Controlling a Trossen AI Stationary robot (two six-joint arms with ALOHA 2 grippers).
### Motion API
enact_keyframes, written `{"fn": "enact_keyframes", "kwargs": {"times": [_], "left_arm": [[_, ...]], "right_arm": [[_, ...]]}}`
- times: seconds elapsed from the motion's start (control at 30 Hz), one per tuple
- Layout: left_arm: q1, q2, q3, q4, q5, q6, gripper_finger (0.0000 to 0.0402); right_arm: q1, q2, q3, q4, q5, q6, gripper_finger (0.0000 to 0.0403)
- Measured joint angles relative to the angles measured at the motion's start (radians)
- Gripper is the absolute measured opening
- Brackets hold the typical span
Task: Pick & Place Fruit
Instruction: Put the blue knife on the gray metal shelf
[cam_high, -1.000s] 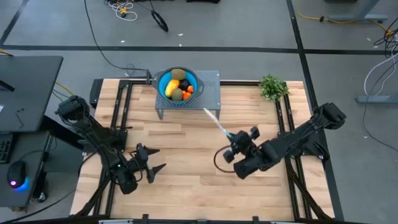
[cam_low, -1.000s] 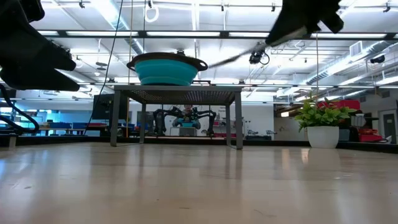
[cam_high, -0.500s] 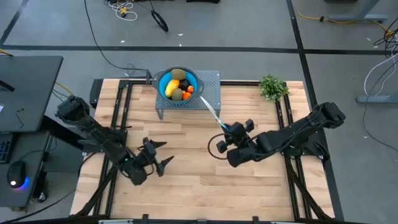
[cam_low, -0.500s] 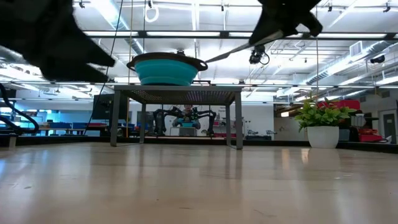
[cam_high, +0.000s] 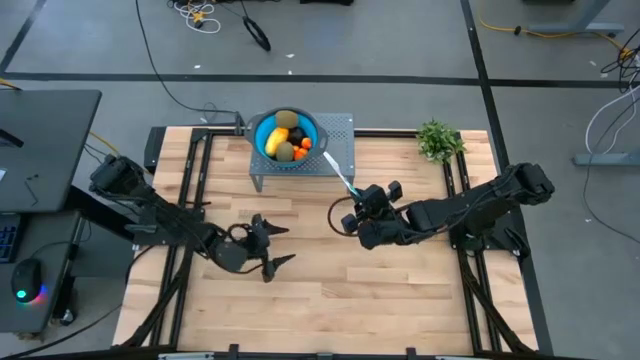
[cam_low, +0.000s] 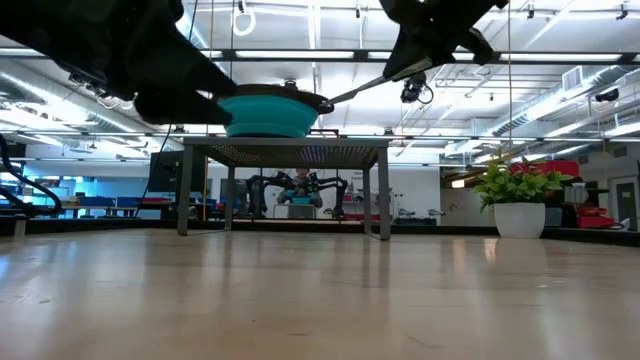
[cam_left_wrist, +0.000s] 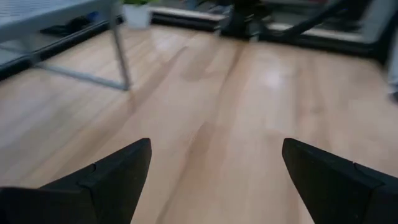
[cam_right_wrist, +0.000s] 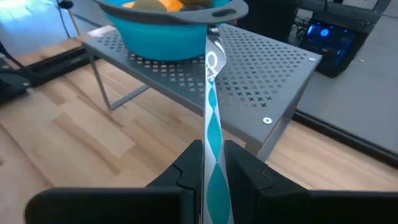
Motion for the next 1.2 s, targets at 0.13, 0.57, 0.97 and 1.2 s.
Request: {"fn": "enact_keyframes", "kwargs": {"times": [0.13,0.57,0.97,1.2], "left_arm": [[0.065,0.000,-0.081,0.276,0.171,0.108,0.0373],[0.320,-0.001,-0.411,0.934,0.602,0.193,0.0373],[0.451,-0.001,-0.439,0.909,0.656,0.245,0.0373],[0.591,-0.001,-0.438,0.909,0.781,0.250,0.0373]], "right_arm": [[-0.026,0.000,0.000,0.002,-0.023,-0.034,0.0053],[-0.112,0.000,0.000,0.081,-0.087,-0.097,0.0053],[-0.250,0.000,0.000,0.072,-0.191,-0.214,0.0053],[-0.321,0.001,0.000,0.047,-0.215,-0.222,0.0053]]}}
